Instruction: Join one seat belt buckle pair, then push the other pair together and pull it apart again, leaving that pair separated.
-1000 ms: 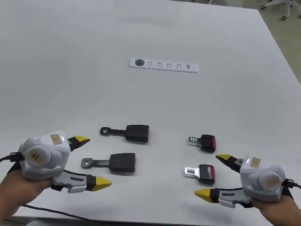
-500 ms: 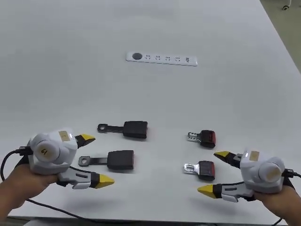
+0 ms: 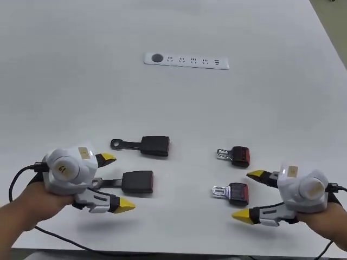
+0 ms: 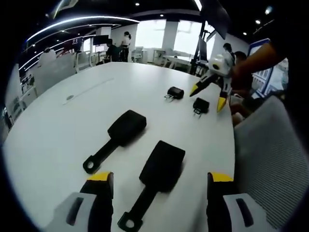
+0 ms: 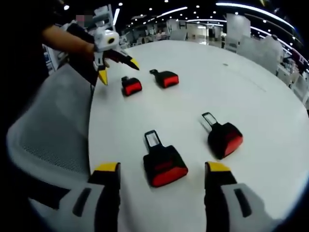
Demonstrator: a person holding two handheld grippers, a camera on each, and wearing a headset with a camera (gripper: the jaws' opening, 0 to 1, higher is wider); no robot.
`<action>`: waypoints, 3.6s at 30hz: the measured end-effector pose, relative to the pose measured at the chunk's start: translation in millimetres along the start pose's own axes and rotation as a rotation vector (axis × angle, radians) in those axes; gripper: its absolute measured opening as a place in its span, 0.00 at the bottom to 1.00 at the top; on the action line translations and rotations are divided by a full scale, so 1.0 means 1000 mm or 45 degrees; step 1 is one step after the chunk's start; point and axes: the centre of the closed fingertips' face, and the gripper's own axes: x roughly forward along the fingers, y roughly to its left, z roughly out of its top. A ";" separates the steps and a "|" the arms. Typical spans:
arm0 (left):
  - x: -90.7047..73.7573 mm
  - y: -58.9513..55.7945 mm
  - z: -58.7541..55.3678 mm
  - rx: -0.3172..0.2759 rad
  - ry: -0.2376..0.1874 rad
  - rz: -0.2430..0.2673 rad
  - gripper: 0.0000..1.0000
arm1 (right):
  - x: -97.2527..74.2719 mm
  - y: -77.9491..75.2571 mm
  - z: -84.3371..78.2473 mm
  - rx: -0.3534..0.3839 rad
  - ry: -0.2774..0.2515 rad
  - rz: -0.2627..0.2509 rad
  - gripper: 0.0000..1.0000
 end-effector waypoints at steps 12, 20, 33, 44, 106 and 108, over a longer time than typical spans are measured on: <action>0.024 0.000 -0.005 0.067 0.063 -0.069 0.76 | 0.004 0.000 -0.008 -0.044 0.049 0.062 0.69; 0.033 -0.003 -0.016 0.163 0.142 -0.110 0.66 | 0.006 0.001 -0.007 -0.087 0.053 0.092 0.60; 0.032 0.002 -0.023 0.297 0.207 -0.139 0.43 | 0.006 0.002 -0.009 -0.176 0.078 0.146 0.46; 0.033 0.003 -0.022 0.434 0.275 -0.217 0.34 | 0.007 0.000 -0.010 -0.241 0.075 0.150 0.36; 0.030 0.003 -0.022 0.450 0.385 -0.236 0.32 | 0.069 0.037 0.056 -0.222 -0.198 0.230 0.35; 0.030 0.003 -0.022 0.449 0.386 -0.236 0.32 | 0.073 0.039 0.061 -0.224 -0.202 0.235 0.35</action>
